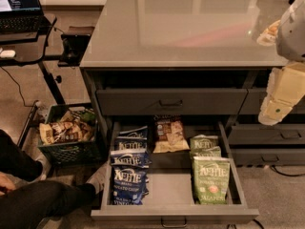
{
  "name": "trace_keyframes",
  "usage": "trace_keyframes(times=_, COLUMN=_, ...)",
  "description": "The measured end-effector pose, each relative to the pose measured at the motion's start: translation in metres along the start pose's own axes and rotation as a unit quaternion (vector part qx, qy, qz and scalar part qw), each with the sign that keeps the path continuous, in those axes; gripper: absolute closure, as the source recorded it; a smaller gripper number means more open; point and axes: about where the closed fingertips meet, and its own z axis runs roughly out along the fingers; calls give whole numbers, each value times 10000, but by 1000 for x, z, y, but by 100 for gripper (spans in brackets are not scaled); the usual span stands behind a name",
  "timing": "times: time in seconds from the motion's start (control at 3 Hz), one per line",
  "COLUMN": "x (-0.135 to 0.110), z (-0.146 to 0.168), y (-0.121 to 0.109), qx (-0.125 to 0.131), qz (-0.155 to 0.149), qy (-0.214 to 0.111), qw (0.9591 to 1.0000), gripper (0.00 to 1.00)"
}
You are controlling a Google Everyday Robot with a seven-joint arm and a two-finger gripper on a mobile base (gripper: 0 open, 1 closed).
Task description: Pick brown chip bag from middle drawer and place on counter
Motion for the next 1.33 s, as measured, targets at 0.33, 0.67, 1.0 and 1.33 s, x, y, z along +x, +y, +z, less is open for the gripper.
trace_keyframes(times=0.33, x=0, z=0, y=0, qx=0, qz=0, qy=0, qw=10000, gripper=0)
trace_keyframes(times=0.67, x=-1, z=28, y=0, qx=-16, qz=100, qy=-132, qw=9999, gripper=0)
trace_keyframes(times=1.0, x=4, z=101, y=5, qx=-174, qz=70, qy=-324, qw=9993, gripper=0)
trace_keyframes(times=1.33, x=12, z=176, y=3, qx=-270, qz=-4, qy=-538, qw=9982, gripper=0)
